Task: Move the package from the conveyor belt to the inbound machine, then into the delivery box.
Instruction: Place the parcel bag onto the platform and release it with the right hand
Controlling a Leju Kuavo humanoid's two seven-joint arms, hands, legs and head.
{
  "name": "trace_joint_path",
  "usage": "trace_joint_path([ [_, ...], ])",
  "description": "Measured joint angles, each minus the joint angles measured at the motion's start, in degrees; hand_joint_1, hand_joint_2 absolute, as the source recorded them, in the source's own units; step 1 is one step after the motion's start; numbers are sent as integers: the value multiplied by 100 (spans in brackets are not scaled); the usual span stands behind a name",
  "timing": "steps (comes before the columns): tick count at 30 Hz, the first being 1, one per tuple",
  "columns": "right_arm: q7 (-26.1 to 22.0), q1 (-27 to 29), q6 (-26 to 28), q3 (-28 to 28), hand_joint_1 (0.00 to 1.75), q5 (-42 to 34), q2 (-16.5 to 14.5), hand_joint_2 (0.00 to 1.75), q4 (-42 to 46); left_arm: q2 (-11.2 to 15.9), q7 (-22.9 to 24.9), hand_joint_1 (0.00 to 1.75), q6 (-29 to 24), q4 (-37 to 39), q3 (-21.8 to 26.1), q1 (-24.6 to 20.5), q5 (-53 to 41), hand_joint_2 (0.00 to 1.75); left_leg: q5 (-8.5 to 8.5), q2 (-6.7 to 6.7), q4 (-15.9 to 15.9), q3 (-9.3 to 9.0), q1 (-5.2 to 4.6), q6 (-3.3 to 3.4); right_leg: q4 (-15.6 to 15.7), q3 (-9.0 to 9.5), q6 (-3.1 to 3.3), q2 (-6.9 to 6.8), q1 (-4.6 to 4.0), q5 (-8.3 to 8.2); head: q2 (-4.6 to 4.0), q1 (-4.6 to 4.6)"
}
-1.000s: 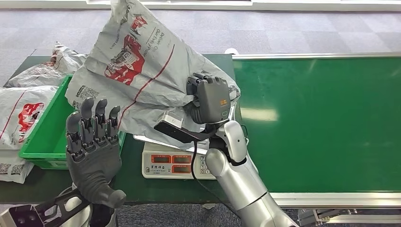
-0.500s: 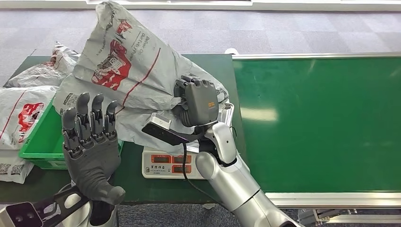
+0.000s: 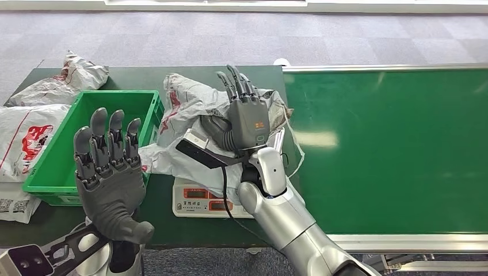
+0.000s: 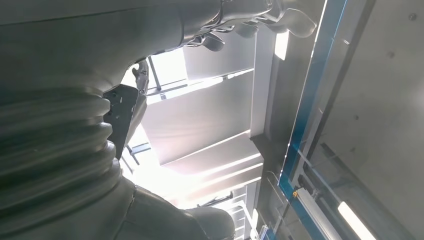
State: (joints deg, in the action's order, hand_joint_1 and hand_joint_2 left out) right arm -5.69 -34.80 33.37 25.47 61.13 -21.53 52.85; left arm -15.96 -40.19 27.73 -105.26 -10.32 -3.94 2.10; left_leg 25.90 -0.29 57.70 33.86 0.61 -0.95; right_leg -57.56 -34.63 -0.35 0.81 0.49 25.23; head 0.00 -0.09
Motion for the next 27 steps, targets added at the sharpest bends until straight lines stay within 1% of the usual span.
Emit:
trace_joint_path([
  [4,64,-38,135,1,0,116,0,0,-76,0,0,0,-54,0,0,-18,2,175,0,0,0,0,0,0,0,0,0,0,0,0,0,0],
  [10,333,-64,571,-1,0,595,0,0,-162,0,0,0,-197,0,0,-33,2,175,0,0,0,-1,0,0,0,0,0,0,0,0,0,0],
  [14,509,-79,585,-41,0,837,5,0,-167,5,0,0,-246,0,0,-47,1,175,0,0,0,-1,0,0,0,-1,0,0,0,0,0,0],
  [17,734,-100,302,-96,0,1003,11,0,-174,18,0,0,-305,0,0,-59,-6,175,0,0,0,-1,0,0,0,-1,0,1,0,0,0,-1],
  [22,1688,-230,-970,-156,0,1351,14,0,-378,62,0,0,-335,4,0,-97,-15,175,-1,0,0,-1,0,0,0,-1,0,0,0,-1,0,1],
  [24,1919,-280,-1211,-156,0,1426,16,0,-487,80,0,0,-335,14,0,-106,-15,175,-1,0,0,0,0,0,0,-1,0,1,0,-1,0,1],
  [27,2085,-379,-1311,-162,0,1488,24,0,-660,103,0,0,-335,32,0,-116,-16,175,-1,1,0,-1,0,0,0,-2,0,1,0,-1,0,0],
])
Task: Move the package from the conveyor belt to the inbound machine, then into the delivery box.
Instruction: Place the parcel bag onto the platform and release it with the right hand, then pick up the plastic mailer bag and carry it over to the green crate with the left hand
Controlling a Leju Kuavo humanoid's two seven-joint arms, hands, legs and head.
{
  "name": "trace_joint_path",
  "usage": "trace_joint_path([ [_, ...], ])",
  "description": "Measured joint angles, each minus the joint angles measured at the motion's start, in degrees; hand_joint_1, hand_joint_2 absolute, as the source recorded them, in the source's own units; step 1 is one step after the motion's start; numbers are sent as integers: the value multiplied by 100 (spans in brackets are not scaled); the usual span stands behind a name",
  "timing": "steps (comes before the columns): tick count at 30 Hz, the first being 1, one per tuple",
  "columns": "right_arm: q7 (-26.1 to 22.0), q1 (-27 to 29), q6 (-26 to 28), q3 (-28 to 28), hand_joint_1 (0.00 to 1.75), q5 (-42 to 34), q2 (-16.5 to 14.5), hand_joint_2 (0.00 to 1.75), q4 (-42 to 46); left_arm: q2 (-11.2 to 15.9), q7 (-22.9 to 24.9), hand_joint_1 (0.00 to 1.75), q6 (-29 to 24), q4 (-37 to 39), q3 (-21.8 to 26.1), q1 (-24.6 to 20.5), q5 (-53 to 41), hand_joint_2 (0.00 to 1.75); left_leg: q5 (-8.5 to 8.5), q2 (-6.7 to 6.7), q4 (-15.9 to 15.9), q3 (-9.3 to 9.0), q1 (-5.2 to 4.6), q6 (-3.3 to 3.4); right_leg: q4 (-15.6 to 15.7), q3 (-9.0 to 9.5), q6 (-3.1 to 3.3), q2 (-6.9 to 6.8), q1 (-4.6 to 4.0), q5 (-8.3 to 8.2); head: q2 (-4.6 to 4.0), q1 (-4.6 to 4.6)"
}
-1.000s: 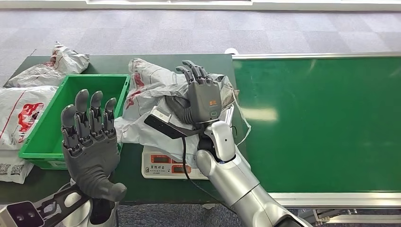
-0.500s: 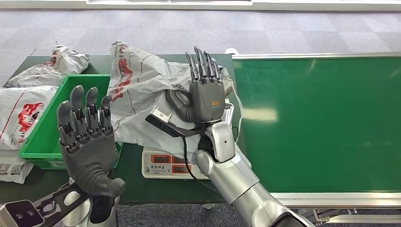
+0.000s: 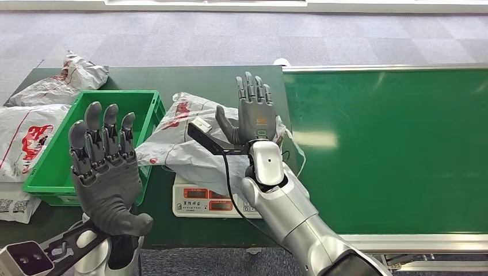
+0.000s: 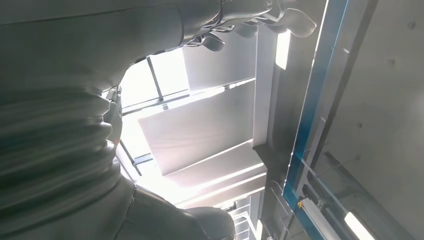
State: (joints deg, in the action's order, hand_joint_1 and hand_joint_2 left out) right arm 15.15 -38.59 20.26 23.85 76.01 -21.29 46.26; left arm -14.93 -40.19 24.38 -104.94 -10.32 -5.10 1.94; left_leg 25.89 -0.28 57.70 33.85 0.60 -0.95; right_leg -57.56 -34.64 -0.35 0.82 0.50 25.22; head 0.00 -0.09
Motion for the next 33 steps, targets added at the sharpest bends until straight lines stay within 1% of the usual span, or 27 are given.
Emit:
trace_joint_path([
  [9,44,-81,49,-16,0,36,19,0,-257,25,0,0,-1,16,0,-1,-15,175,0,0,0,1,0,0,0,-1,0,0,0,1,0,0],
  [11,-21,-73,257,-20,0,30,20,0,-256,27,0,0,-5,16,0,1,-16,175,0,0,0,0,0,0,0,-2,0,0,0,0,0,0],
  [13,-231,-29,786,-43,0,-13,21,0,-167,28,0,0,-31,15,0,4,-17,175,0,0,0,0,0,0,0,-2,0,1,0,0,0,0],
  [15,-760,107,1408,-127,0,-148,23,87,159,28,0,0,-83,15,0,8,-19,175,0,-2,1,-1,0,0,0,-2,0,0,0,1,0,1],
  [17,-1599,361,1820,-303,0,-354,20,175,790,28,0,0,-176,22,0,11,-61,175,1,-4,1,0,0,0,0,-3,0,-1,0,1,0,-1],
  [19,-2587,691,1975,-548,0,-839,19,175,1646,31,18,0,-483,130,-16,-23,-344,175,1,-13,2,2,-2,0,2,-6,-3,-11,2,3,0,-2],
  [20,-3125,872,1998,-710,0,-1242,19,175,2172,35,86,0,-814,285,-31,-72,-688,175,1,-27,3,4,-4,1,3,-4,-5,-25,3,6,0,-2],
  [22,-4080,1224,2019,-1097,0,-2132,21,175,3307,57,421,0,-1720,801,-56,-246,-1710,175,1,-57,4,8,-6,2,4,5,-9,-55,6,11,0,2],
  [23,-4404,1360,2024,-1287,0,-2490,20,175,3807,72,630,0,-2167,1117,-59,-349,-2242,175,2,-64,4,9,-6,4,4,8,-10,-61,7,12,0,2],
  [24,-4605,1474,2022,-1444,0,-2729,20,175,4207,85,798,0,-2495,1401,-60,-443,-2634,175,3,-58,4,8,-6,5,4,8,-10,-57,9,10,0,3],
  [26,-4818,1678,2013,-1676,0,-2988,20,175,4841,104,967,0,-2857,1866,-67,-599,-3061,175,5,-31,4,6,-9,7,4,0,-10,-39,14,3,0,1],
  [28,-5084,1842,2001,-1829,0,-3307,21,175,5300,125,1158,0,-3176,2340,-95,-817,-3492,175,4,-16,4,4,-13,10,4,-3,-10,-31,15,-1,0,-1],
  [30,-5356,1967,1997,-1947,0,-3725,29,175,5674,167,1489,0,-3607,2957,-129,-1104,-4192,175,1,-17,4,4,-14,13,4,0,-10,-37,14,-2,0,1],
  [31,-5428,2020,1995,-1982,0,-3874,37,175,5838,193,1679,0,-3808,3307,-145,-1258,-4571,175,-1,-17,4,4,-14,13,4,0,-9,-38,14,-3,0,1],
  [33,-5426,2115,1992,-1999,0,-3990,54,175,6109,248,2065,0,-4094,4015,-196,-1608,-5243,175,-4,-16,4,3,-13,10,3,-2,-6,-34,13,-7,0,0],
])
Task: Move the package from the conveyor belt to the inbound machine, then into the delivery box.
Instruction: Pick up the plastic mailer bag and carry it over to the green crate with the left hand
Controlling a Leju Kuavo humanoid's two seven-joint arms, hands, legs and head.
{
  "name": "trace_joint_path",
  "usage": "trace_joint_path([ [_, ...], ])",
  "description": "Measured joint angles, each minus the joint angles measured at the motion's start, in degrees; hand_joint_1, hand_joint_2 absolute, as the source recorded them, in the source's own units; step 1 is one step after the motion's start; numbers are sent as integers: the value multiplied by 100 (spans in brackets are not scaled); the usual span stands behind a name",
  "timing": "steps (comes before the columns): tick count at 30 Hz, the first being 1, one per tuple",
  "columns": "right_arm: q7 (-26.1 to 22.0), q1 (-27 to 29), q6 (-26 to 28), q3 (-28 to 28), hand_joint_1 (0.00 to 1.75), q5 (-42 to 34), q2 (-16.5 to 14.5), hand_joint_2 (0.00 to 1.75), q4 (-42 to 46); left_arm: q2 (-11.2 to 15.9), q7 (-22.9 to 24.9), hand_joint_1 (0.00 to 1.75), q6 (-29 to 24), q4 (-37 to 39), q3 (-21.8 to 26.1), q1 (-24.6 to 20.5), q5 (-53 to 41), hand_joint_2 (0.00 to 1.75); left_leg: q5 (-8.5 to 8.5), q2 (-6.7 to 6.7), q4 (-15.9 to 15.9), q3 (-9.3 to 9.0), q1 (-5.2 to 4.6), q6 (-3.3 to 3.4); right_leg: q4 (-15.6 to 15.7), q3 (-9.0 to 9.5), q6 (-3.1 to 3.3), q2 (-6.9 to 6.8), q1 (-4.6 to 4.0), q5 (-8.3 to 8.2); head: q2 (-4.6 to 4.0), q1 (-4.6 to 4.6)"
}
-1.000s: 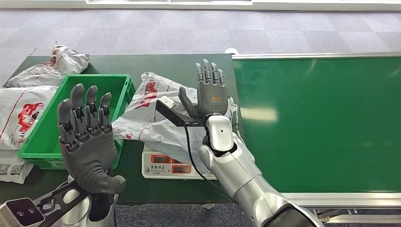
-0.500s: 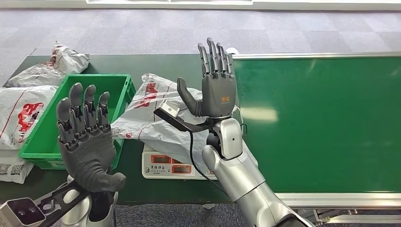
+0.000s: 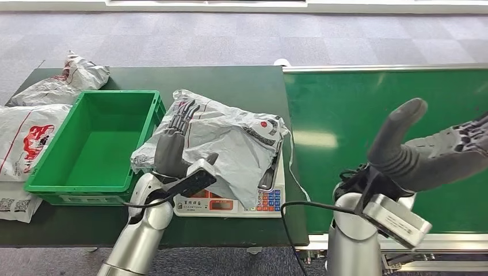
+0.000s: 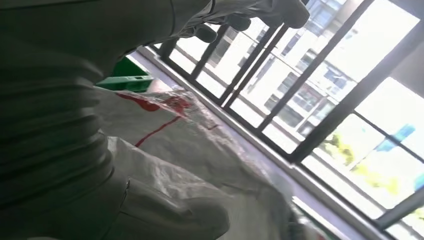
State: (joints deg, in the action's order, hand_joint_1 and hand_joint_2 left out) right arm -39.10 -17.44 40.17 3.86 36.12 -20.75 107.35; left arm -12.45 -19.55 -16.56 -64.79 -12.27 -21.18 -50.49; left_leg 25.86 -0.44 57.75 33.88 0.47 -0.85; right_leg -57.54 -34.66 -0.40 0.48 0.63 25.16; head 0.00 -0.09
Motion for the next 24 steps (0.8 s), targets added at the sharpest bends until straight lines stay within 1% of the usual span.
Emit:
trace_joint_path([
  [3,6,94,-7,47,0,-88,20,175,241,83,507,0,-139,1118,-139,-585,-740,175,-3,2,0,0,2,-3,-2,0,3,4,-2,-4,0,1],
  [7,-35,150,-18,127,0,-164,36,175,341,145,755,0,-84,2109,-303,-1091,-1124,175,-5,4,0,0,3,-4,-3,-1,4,8,-2,-5,0,0],
  [10,-81,151,-20,260,0,-184,40,175,331,156,890,0,112,2676,-459,-1428,-1437,175,-5,2,0,3,3,-4,-3,-1,4,6,-2,-5,0,1],
  [13,-85,147,-21,386,0,-190,43,175,281,151,929,72,300,3122,-633,-1721,-1668,175,-5,2,0,4,3,-4,-3,-1,4,4,-2,-5,0,1],
  [14,-86,144,-22,416,0,-188,43,175,260,145,926,116,346,3234,-679,-1794,-1713,175,-5,2,0,4,3,-4,-3,-1,4,4,-2,-5,0,1],
  [17,-86,140,-24,474,0,-174,43,175,206,125,903,175,424,3480,-776,-1956,-1756,175,-5,2,0,4,2,-4,-3,0,4,4,-2,-5,0,1],
  [24,-87,137,-26,567,0,-120,43,175,110,117,799,175,420,3779,-808,-2149,-1719,175,-5,2,0,4,3,-4,-3,0,4,4,-2,-5,0,0],
])
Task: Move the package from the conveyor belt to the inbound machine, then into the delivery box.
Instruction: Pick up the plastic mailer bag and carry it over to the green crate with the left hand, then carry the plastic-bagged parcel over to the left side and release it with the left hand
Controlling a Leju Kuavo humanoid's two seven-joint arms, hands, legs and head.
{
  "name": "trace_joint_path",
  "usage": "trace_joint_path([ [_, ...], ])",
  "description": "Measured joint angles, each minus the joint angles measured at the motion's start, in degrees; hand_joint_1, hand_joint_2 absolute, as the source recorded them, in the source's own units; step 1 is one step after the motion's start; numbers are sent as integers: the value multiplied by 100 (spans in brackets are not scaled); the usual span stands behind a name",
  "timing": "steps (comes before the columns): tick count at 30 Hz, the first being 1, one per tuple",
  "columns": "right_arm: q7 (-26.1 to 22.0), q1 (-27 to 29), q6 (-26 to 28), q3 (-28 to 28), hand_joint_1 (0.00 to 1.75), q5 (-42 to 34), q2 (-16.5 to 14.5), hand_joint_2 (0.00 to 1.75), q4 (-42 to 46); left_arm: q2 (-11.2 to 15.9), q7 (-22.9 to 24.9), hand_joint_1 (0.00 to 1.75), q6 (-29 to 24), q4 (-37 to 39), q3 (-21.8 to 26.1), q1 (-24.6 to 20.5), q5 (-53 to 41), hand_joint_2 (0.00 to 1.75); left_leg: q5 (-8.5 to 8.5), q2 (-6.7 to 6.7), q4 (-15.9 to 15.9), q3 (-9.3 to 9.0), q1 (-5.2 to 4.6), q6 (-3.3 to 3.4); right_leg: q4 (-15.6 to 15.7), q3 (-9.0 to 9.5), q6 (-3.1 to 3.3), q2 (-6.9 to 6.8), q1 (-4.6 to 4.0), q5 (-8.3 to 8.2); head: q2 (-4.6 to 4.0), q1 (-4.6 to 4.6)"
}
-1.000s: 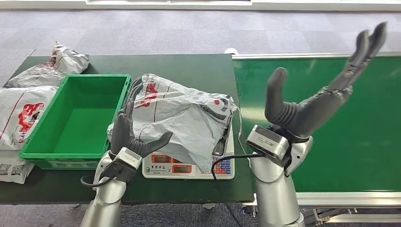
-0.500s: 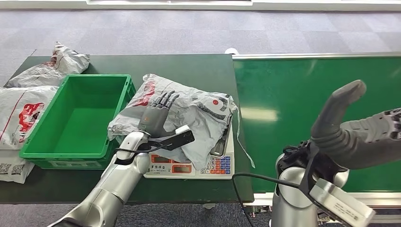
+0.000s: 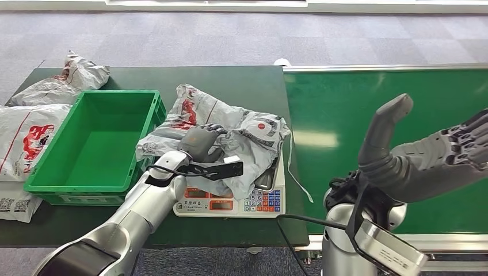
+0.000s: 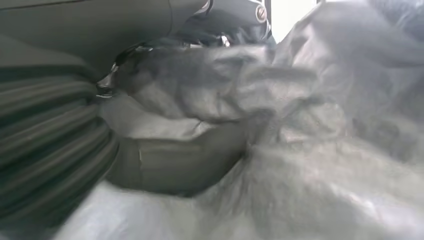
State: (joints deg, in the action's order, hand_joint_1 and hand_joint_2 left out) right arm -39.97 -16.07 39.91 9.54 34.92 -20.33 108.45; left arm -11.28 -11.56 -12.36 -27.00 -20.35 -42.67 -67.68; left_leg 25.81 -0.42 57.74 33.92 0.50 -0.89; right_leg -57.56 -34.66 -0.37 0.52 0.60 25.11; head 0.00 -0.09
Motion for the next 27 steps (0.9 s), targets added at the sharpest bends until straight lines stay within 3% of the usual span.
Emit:
trace_joint_path([
  [10,-1,0,0,38,0,76,2,175,-141,31,-62,175,-453,104,8,-59,174,175,0,0,0,2,0,0,-1,0,0,0,0,0,0,0],
  [12,-1,1,0,37,0,90,2,175,-154,44,70,175,-980,84,50,-53,193,175,0,0,0,4,0,0,-1,-2,0,0,0,0,0,1],
  [15,0,7,0,25,0,107,3,175,-159,110,663,175,-2230,-181,233,-22,-44,175,0,0,0,5,2,0,-2,-4,0,1,-2,0,0,1],
  [17,1,13,0,7,0,103,4,175,-159,196,1061,175,-2646,-585,450,29,-337,175,0,1,-1,5,3,-1,-2,-5,1,2,-3,0,0,1],
  [24,2,35,0,-34,0,35,10,175,-164,556,1889,175,-2768,-1995,1489,449,-1665,175,-1,4,-3,5,7,-4,-5,-6,4,5,-8,3,0,1],
  [27,2,63,0,-63,0,8,16,175,-179,832,2598,175,-2753,-2407,1880,654,-1882,175,0,10,-3,2,8,-5,-5,-9,8,7,-10,6,0,0],
])
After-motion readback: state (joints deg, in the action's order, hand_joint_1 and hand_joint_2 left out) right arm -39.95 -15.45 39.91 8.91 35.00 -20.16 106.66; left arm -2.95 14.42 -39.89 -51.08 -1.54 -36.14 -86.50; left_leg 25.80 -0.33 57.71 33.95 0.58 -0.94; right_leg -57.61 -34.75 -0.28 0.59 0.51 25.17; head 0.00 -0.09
